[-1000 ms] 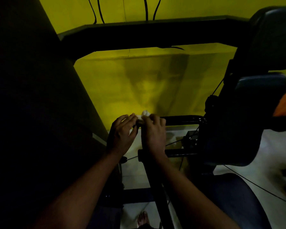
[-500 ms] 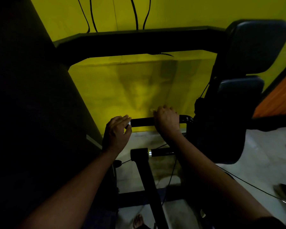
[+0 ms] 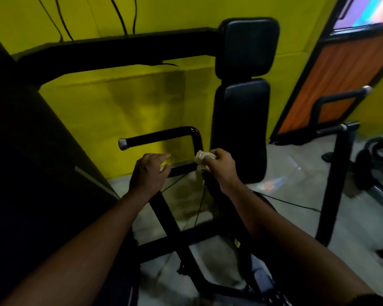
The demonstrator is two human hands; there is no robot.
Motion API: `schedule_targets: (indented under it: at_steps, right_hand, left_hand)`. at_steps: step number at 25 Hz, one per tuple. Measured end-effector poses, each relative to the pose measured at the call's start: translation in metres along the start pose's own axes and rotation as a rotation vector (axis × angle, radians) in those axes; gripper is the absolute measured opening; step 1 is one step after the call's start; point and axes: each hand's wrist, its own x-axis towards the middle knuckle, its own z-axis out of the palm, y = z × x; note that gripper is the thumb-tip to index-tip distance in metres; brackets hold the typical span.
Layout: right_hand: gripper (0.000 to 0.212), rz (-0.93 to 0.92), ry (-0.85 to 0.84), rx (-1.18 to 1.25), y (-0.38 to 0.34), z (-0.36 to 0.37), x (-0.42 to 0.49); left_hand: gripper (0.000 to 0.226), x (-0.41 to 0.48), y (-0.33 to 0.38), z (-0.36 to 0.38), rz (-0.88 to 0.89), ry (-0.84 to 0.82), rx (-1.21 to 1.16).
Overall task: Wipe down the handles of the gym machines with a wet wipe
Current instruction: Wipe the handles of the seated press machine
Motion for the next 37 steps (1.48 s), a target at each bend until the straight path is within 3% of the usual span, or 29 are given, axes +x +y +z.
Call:
schedule_targets:
  at_steps: [3,5,8,11,15,19,24,27,30,33,37]
  right_hand:
    - [0.027,0.053,0.027,0.076,0.021,-0.042,-0.038]
    - [0.014,0.075,0.069,0.051,0.029,-0.064,-0.064]
    - [0.017,0.050,0.211,-0.227,0.042,-0.102,-0.119]
    - [0.019,0.083,0.349,-0.323,0.061,-0.136,-0.181]
    - [0.015,0.142,0.484,-0.226,0.088,-0.182,-0.257]
    - [0.012,0.173,0.635,-0.140,0.110,-0.239,-0.323]
    - [0.008,0.222,0.648,-0.052,0.129,-0.315,-0.385]
    - [0.030,0.278,0.669,0.032,0.164,-0.363,-0.419]
    - [0.026,0.219,0.629,-0.071,0.191,-0.417,-0.446]
    - [0.010,0.164,0.608,-0.177,0.211,-0.497,-0.476]
    - [0.026,0.160,0.573,-0.171,0.232,-0.573,-0.484]
  left_hand:
    - [0.036,-0.030,0.036,0.009,-0.014,-0.080,-0.037]
    - [0.040,-0.046,0.055,0.014,0.019,-0.124,-0.069]
    - [0.039,-0.087,0.086,0.021,0.132,-0.183,-0.132]
    - [0.039,-0.127,0.115,0.026,0.225,-0.280,-0.175]
    - [0.055,-0.170,0.162,0.032,0.282,-0.369,-0.178]
    - [0.045,-0.218,0.225,0.043,0.402,-0.379,-0.183]
    - [0.034,-0.265,0.310,0.062,0.491,-0.356,-0.157]
    - [0.036,-0.309,0.370,0.093,0.482,-0.400,-0.121]
    - [0.036,-0.360,0.431,0.126,0.374,-0.415,-0.124]
    - [0.036,-0.407,0.502,0.153,0.329,-0.412,-0.130]
    - [0.035,-0.427,0.560,0.171,0.291,-0.373,-0.112]
